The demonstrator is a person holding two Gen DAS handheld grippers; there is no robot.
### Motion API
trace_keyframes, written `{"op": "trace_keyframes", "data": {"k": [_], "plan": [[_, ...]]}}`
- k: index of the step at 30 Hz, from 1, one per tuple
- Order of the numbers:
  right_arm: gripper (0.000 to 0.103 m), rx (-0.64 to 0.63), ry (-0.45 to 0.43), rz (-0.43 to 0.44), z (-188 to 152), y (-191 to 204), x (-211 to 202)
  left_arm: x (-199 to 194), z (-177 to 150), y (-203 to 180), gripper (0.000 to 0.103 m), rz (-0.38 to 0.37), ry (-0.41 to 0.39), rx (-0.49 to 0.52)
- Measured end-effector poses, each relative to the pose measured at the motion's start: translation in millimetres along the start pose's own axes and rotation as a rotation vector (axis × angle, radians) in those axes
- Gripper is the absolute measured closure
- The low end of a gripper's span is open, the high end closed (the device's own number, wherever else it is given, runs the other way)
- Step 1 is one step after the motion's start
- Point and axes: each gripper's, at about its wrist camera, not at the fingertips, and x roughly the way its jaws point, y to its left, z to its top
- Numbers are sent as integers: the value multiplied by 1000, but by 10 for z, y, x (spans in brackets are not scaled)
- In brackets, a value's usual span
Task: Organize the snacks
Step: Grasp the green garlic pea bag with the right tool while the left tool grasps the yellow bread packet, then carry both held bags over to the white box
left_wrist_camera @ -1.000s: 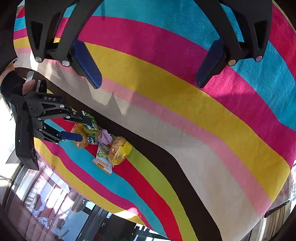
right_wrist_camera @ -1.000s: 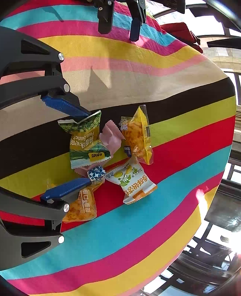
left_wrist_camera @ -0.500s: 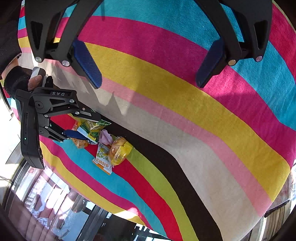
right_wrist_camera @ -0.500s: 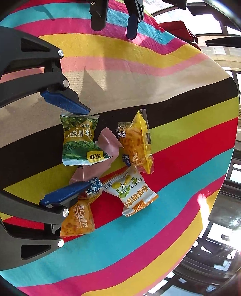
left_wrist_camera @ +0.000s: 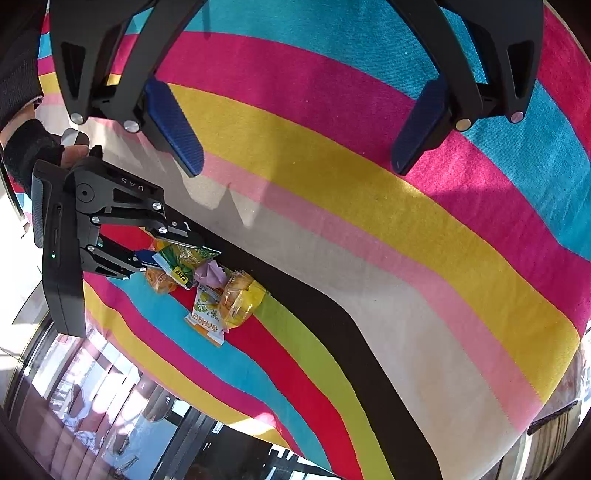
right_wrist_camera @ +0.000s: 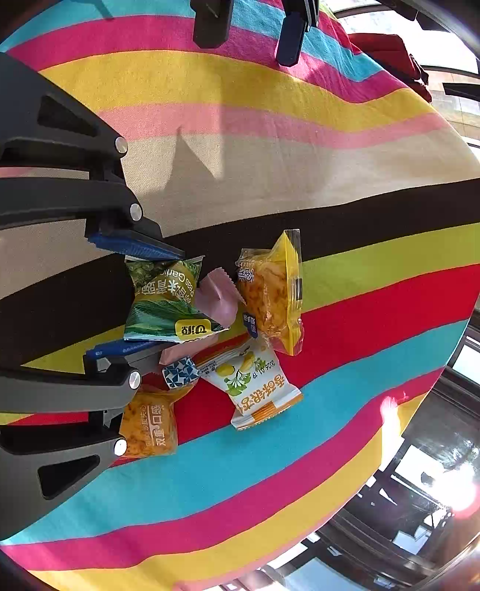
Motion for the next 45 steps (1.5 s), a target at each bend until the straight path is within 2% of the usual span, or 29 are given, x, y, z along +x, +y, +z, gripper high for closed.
{"op": "trace_keyframes", "data": {"k": [4, 7, 13, 16, 20, 21, 23, 28, 31, 35, 37, 39, 40, 41, 43, 45], "plan": [[66, 179, -79, 67, -280, -38, -412, -3, -2, -3, 2, -1, -1, -1], [66, 299, -86, 93, -624, 48, -749, -1, -3, -10, 2, 1, -1, -1], [66, 537, -69, 40, -1387, 182, -1404, 1, -1, -14, 2, 4, 0, 2], [66, 711, -101, 57, -1706, 92, -1578, 12, 0, -34, 2, 16, 5, 11], [66, 822, -131, 61, -1996, -42, -1580, 73, 24, -137, 2, 77, 49, 65], [66, 840, -122, 69, -2019, -67, -1541, 103, 48, -174, 2, 86, 72, 81], [66, 868, -118, 89, -2076, -88, -1524, 170, 135, -244, 2, 50, 96, 91], [66, 873, -115, 91, -2087, -75, -1518, 518, 587, -567, 2, 96, 49, 162], [65, 886, -120, 93, -2128, -83, -1535, 806, 876, -661, 2, 94, 41, 139], [65, 885, -110, 99, -2126, -80, -1519, 1107, 1133, -688, 2, 141, 17, 93], [65, 889, -104, 100, -2130, -82, -1508, 1242, 1171, -695, 8, 192, 40, 116], [65, 895, -107, 103, -2142, -89, -1508, 1292, 1122, -687, 40, 226, 58, 148], [65, 896, -108, 104, -2146, -92, -1509, 1236, 1087, -676, 59, 210, 43, 153], [65, 896, -109, 105, -2145, -93, -1508, 1158, 1042, -639, 67, 176, 39, 136], [65, 892, -110, 105, -2138, -91, -1506, 895, 877, -552, 67, 103, 8, 93], [65, 885, -106, 105, -2127, -83, -1498, 552, 615, -541, 67, 43, -19, 100]]}}
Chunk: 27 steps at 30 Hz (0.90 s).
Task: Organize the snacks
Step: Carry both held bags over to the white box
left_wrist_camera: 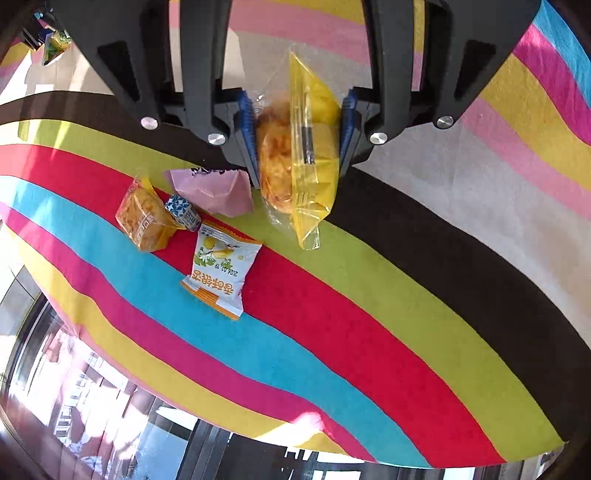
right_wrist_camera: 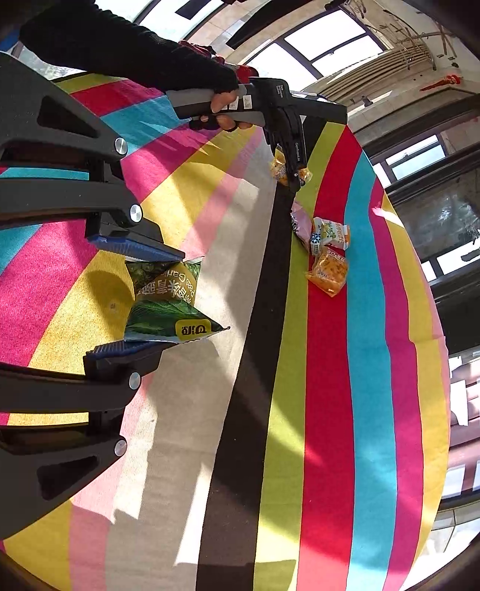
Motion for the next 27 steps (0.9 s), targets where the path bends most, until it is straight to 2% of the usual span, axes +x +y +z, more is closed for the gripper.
{"op": "trace_keyframes", "data": {"k": [5, 8, 10, 11, 13, 16, 17, 19, 27], "plan": [[65, -12, 10, -5, 4, 20, 20, -698, -756, -188, 66, -176, -18, 78], [64, 2, 8, 2, 7, -7, 13, -780, -1018, -281, 65, -191, -5, 118], [64, 15, 4, 10, 8, -34, 5, -824, -1033, -255, 64, -209, -11, 126], [64, 19, 0, 14, 10, -45, -3, -825, -1044, -215, 60, -219, -3, 119], [64, 21, 0, 16, 6, -53, -4, -669, -1028, -285, 56, -241, 34, 73], [64, 11, 9, 20, 7, -31, 8, -609, -1023, -240, 54, -227, 62, 41], [64, 11, 13, 21, 10, -34, 18, -601, -1029, -256, 48, -226, 69, 52], [64, 16, 13, 23, 13, -52, 21, -603, -1031, -268, 42, -218, 66, 62], [64, 46, 0, 53, 9, -117, -17, -595, -1028, -241, 42, -226, 66, 53]]}}
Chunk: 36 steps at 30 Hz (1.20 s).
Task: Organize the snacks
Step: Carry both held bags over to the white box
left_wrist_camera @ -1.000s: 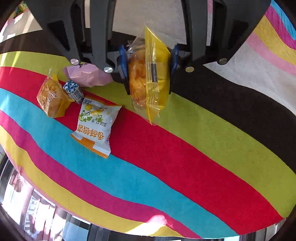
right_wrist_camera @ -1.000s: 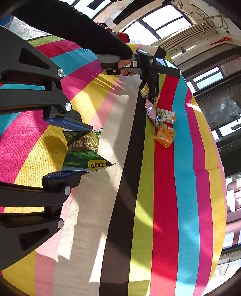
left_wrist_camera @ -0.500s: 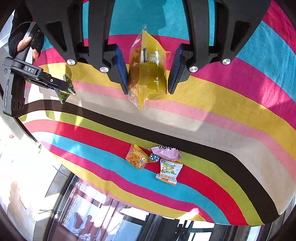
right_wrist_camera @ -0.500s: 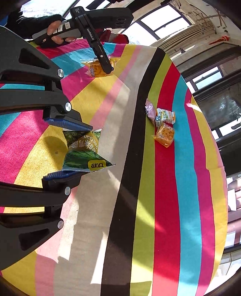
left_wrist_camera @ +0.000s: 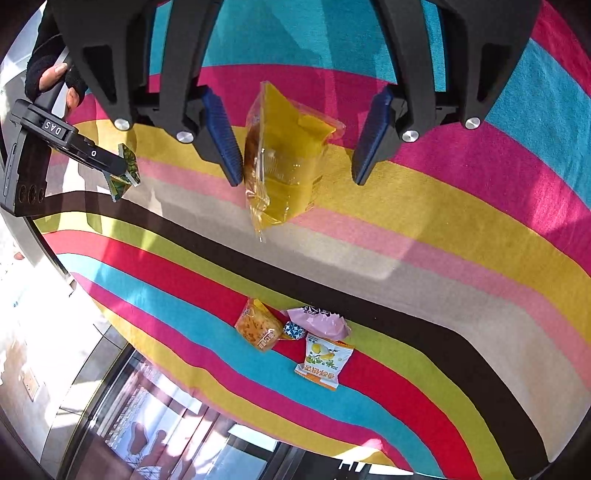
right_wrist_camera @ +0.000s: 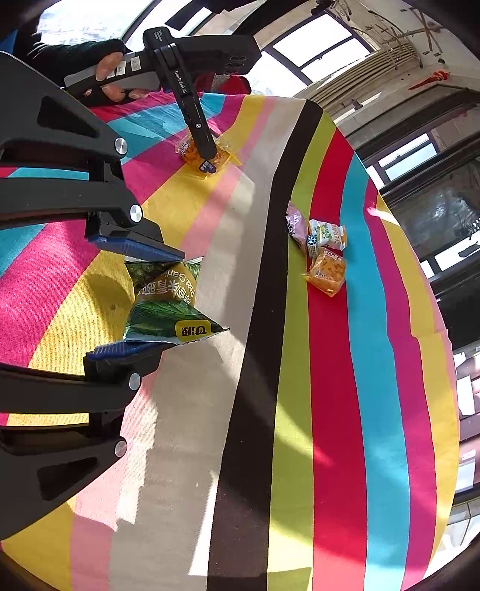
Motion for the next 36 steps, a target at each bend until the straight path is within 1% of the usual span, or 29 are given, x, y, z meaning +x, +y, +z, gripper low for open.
{"op": "trace_keyframes", "data": {"k": [5, 9, 11, 12, 13, 15, 16, 18, 20, 24, 28, 33, 36], "plan": [[65, 10, 20, -21, 2, -1, 36, 4, 8, -6, 45, 7, 4, 6], [65, 25, 3, -58, -43, 74, -43, 15, 19, -15, 47, 18, 9, 10], [65, 54, -26, 5, -129, 210, -165, 18, 23, -19, 47, 21, 11, 14], [65, 50, -44, 25, -184, 306, -230, 19, 23, -14, 48, 19, 11, 13], [65, 41, -63, 27, -247, 416, -303, 18, 24, -8, 49, 20, 10, 10], [65, 34, -100, 37, -388, 604, -424, 23, 22, 12, 64, 27, 13, -1], [65, 34, -109, 51, -462, 689, -460, 22, 22, 16, 64, 29, 12, -3], [65, 13, -98, 46, -585, 831, -463, 19, 20, -7, 65, 43, 11, 9], [65, -19, -71, 27, -684, 965, -453, -19, 5, -22, 66, 35, 3, 18], [65, -67, -55, 39, -811, 1170, -500, -294, -135, 62, 66, -11, -48, -14], [65, -109, -14, 69, -920, 1367, -404, -601, -370, 128, 66, -26, -69, 5], [65, -176, 23, 127, -1027, 1725, -225, -959, -618, 284, 66, 27, -97, 30], [65, -232, 37, 138, -1061, 1946, -146, -1130, -735, 434, 66, 72, -112, 23]]}}
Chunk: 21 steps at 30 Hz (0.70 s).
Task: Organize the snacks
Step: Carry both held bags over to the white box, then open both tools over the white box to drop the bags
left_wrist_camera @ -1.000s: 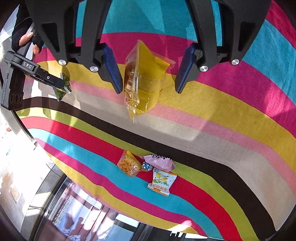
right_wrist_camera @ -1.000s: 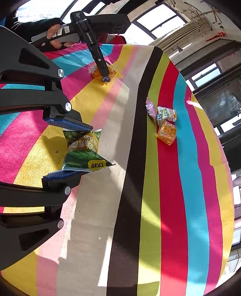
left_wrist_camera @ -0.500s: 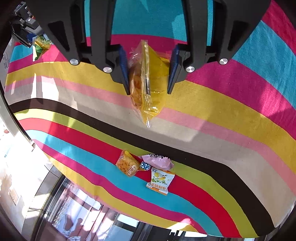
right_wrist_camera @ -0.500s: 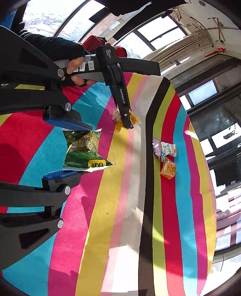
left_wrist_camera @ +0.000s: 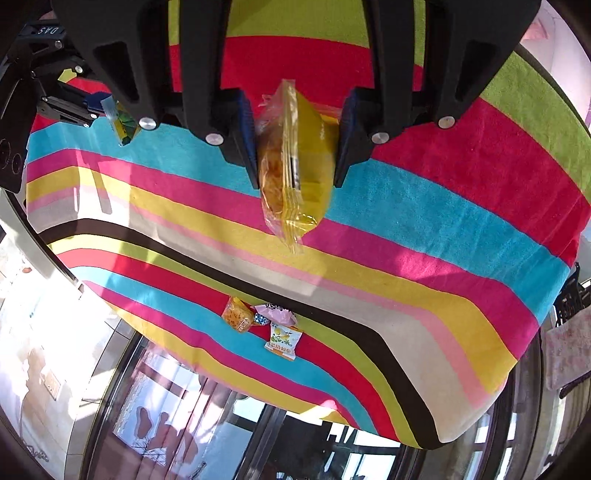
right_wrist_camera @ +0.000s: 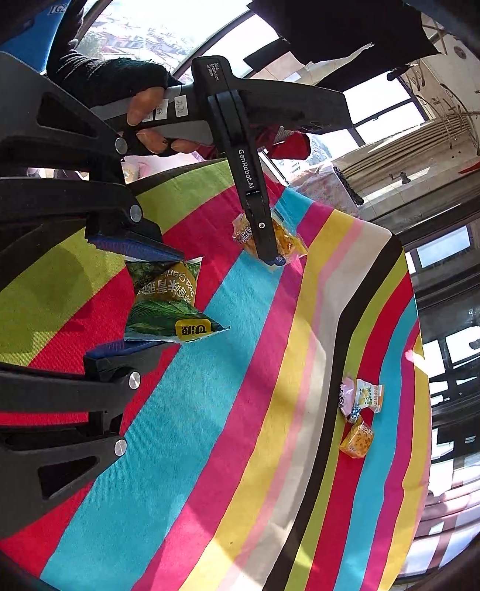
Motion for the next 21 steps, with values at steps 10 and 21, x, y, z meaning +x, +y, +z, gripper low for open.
{"op": "trace_keyframes", "data": {"k": [10, 21], "plan": [[65, -159, 27, 121, -8, 699, 210, -623, -329, 580, 66, 53, -39, -92], [65, -409, 149, 247, -245, 1623, 581, -1334, -877, 1147, 66, 253, -41, -200]]}}
